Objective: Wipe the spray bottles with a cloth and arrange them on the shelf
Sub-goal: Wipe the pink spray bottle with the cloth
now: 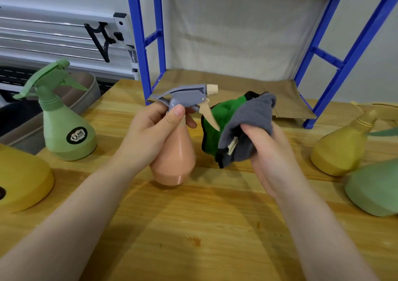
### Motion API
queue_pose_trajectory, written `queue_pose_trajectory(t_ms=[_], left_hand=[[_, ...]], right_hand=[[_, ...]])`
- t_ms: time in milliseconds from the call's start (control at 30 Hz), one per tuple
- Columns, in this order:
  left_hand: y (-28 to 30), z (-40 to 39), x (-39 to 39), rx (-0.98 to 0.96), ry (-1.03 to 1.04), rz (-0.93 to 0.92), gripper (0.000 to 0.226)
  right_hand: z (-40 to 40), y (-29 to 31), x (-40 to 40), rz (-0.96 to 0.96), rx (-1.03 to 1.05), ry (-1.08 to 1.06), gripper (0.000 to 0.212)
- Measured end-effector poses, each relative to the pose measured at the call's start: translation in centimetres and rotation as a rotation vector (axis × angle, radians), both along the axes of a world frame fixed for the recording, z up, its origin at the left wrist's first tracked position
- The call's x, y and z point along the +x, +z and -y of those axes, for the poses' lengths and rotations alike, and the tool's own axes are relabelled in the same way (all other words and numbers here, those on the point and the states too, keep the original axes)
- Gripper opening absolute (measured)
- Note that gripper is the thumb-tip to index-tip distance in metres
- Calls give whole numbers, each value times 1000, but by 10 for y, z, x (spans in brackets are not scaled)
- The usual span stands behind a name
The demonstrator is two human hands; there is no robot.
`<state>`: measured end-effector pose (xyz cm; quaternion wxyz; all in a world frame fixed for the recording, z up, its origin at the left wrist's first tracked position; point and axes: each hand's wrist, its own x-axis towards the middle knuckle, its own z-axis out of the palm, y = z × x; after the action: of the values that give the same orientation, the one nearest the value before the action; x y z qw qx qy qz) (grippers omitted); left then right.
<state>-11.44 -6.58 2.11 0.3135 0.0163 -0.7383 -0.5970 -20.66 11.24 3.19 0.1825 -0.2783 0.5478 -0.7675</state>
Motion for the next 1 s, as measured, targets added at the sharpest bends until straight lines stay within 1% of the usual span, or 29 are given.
queue_pose_trajectory(t_ms=[67,133,233,300,333,400,467,500,533,633,700,733,833,867,933,1000], left_hand=[[0,-4,0,-9,-46,28,26],[-2,-8,-1,-73,-98,61,16],[-7,-15,-2,-191,-133,69,11],[-12,-19,-2,-179,-159,37,19],[-14,-21,-2,-160,-173,25,18],[-17,-25,-2,-118,-199,20,19],[-19,-29,-2,-114,-210,2,28],[-19,-30,-2,-120,-209,-12,29],[-17,-31,-1,-123,-213,-23,29],[-14,-35,-1,-120,-238,-38,25],[-14,-36,-2,-105,-252,-37,25],[-13,-35,-3,-85,-258,-33,26],[-13,-31,-3,-16,-272,-31,27],[-13,-29,-3,8,-281,-35,27],[-14,-26,-4,51,-282,-34,28],[-15,-24,-5,62,-277,-26,22]], right_hand=[[1,0,3,-104,-4,7,24],[5,0,9,-168,-5,13,30],[10,-2,16,-256,-46,-14,31],[11,-5,16,-286,-78,-59,30],[11,-5,16,-311,-83,-84,32],[10,-7,18,-387,-54,-180,33],[10,-8,21,-435,-20,-287,21],[10,-9,21,-460,5,-342,14],[9,-10,21,-506,39,-402,14],[5,-13,16,-650,132,-507,36],[3,-12,14,-696,132,-487,37],[2,-13,12,-716,138,-459,34],[2,-10,10,-689,167,-288,8],[3,-9,9,-670,165,-227,8],[6,-11,8,-624,147,-144,22],[9,-13,9,-586,142,-87,32]])
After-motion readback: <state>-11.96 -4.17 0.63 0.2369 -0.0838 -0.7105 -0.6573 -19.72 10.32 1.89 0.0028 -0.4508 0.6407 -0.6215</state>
